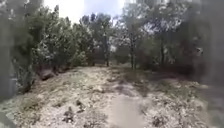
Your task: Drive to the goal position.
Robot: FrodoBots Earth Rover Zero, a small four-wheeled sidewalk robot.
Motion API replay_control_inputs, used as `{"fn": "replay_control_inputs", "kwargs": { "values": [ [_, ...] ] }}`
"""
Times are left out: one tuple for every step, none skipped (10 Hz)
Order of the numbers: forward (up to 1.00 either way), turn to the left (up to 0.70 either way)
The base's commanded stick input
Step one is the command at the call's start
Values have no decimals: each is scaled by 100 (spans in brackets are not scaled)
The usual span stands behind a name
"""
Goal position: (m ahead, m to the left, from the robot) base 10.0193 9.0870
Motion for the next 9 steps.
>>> {"fn": "replay_control_inputs", "kwargs": {
  "values": [
    [85,19],
    [85,28],
    [85,7],
    [85,0],
    [85,0],
    [85,0],
    [85,0],
    [85,0],
    [85,0]
  ]
}}
